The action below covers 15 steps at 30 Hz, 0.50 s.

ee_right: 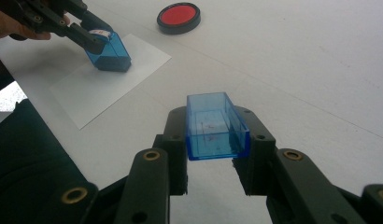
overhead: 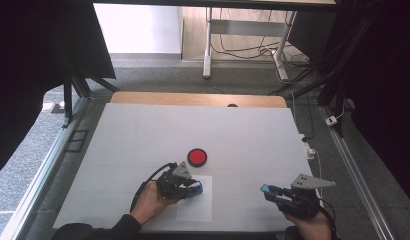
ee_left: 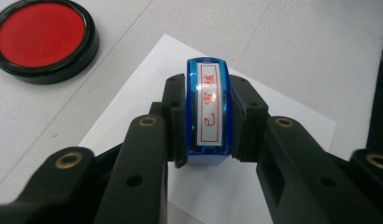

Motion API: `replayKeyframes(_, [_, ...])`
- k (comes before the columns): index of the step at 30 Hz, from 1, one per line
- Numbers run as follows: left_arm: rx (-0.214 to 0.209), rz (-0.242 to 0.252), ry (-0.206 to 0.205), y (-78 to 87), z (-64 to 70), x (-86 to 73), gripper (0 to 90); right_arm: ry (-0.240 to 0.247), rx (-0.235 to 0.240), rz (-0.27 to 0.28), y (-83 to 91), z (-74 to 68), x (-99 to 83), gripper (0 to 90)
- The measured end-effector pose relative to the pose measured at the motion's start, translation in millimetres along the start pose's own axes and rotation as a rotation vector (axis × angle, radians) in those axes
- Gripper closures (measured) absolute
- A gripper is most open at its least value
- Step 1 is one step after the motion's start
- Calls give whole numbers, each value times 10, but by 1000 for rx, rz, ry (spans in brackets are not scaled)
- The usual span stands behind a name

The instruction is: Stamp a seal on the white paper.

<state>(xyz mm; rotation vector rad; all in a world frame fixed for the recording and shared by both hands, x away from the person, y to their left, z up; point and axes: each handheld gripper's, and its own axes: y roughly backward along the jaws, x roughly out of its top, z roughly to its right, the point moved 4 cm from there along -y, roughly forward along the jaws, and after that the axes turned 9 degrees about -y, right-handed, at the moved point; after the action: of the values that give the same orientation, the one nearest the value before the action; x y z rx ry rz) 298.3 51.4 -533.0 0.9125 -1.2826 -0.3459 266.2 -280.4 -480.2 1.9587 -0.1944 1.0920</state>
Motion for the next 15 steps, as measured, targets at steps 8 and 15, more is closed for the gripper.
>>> replayKeyframes(8, [-44,18,51,-1,-68,-20,708,2,-1,-6,0,1,-1,681])
replayKeyframes(15, [-23,10,28,-5,-34,-7,708,0,-1,-9,-2,0,-2,681])
